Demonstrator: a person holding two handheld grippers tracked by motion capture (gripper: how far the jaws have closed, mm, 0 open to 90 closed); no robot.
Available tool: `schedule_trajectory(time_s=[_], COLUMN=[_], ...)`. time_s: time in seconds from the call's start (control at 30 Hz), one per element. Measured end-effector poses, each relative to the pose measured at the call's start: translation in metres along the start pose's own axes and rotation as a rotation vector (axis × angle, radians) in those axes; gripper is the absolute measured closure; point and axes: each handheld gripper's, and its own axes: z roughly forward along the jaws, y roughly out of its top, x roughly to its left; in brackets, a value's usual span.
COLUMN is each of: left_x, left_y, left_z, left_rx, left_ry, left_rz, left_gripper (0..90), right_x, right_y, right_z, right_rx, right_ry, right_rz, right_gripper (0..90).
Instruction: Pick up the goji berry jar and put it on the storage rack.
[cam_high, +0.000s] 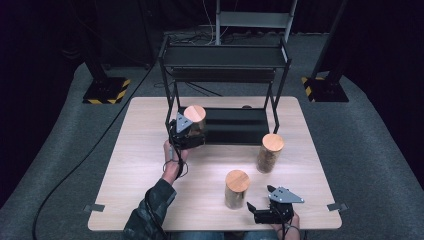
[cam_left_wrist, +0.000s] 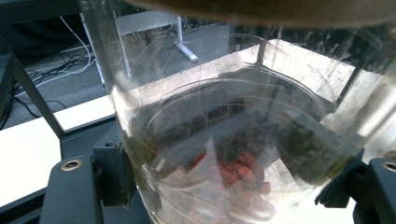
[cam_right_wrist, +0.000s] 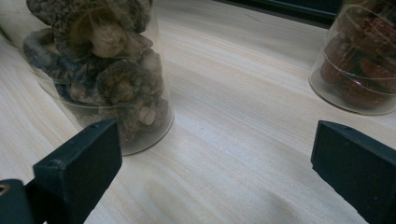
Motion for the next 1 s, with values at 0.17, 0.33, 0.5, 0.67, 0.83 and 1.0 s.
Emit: schedule_trajectory(time_s=[0.17, 0.33, 0.5, 0.67, 0.83, 1.0], left_x=[0.002, 0.004, 0.005, 0.005, 0.006, 0.007], left_y=[0.001, 0.002, 0.004, 0.006, 0.007, 0.007], left_z=[0.004, 0.007, 0.012, 0.016, 0.019, 0.022], left_rx=[0.002, 0.009, 0.013, 0.016, 0.018, 0.019], left_ry=[0.005, 0.01, 0.015, 0.015, 0.017, 0.022], left_rz=[-0.003, 0.001, -0.002, -0.001, -0.003, -0.006], left_gripper=[24.5, 24.4, 24.5, 24.5, 24.4, 24.5], right_x=[0.0, 0.0, 0.0, 0.0, 0.0, 0.0], right_y=[0.0, 0.0, 0.0, 0.0, 0.0, 0.0], right_z=[0.0, 0.0, 0.0, 0.0, 0.0, 0.0], right_rx=[0.0, 0.0, 0.001, 0.002, 0.002, 0.002], right_ry=[0.001, -0.001, 0.0, -0.001, 0.0, 0.0], right_rz=[0.001, 0.002, 0.002, 0.002, 0.002, 0.002], right_gripper=[1.0, 1.0, 1.1, 1.1, 1.1, 1.1])
